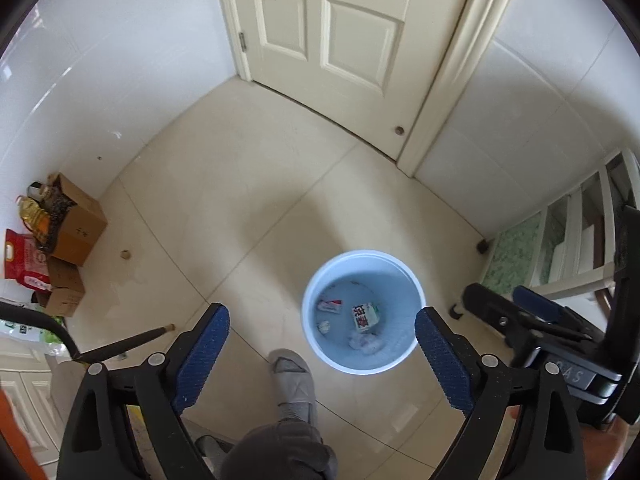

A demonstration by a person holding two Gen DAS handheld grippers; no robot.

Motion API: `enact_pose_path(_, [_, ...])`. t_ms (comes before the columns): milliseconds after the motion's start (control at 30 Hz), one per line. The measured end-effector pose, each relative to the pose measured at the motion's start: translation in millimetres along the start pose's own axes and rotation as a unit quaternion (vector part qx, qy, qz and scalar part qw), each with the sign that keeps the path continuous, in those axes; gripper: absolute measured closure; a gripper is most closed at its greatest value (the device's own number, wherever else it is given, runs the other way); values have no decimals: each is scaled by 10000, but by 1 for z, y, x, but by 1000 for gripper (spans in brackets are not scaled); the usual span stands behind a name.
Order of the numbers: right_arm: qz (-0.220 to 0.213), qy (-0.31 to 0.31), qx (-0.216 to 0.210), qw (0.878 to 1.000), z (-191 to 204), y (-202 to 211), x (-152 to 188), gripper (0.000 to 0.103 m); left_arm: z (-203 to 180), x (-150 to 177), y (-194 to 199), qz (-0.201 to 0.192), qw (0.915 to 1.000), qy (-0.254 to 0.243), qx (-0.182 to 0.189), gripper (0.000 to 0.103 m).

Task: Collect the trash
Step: 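Open both tools to drop the wrapper and pouch into the bucket, then move both open tools back to the trash on the table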

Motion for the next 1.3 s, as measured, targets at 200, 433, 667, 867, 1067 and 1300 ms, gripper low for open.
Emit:
enact_pose_path(200, [-408,185,-109,9989,28,45,4,0,18,40,57,-369,9988,316,4,10])
enact_pose_path(433, [-1008,571,-348,9927,83,118,16,0,58,90,158,-1173,9911,615,149,8])
enact_pose_path(667, [-1524,1115,-693,9796,162,184,39,0,108,161,253,-1993,9750,958,207,4])
enact_pose_path(867, [-1792,1637,-1066,9642,229,223,64,0,145,242,327,-2731,9539,1227,-216,4])
enact_pose_path(1067, [-1935,2200,-1309,9471,292,241,98,0,161,323,378,-3251,9299,1542,-763,4])
enact_pose_path(1300, [-1985,2947,-1583,9213,361,251,147,0,174,413,416,-3538,9035,2037,-1305,2])
Point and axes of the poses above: each gripper's, at about its wrist camera, not at the fingertips, and y roughly against the way its jaws point, z to its left, x to its underside, the point moved 3 cm from there along -y, roughly the way its jaws point
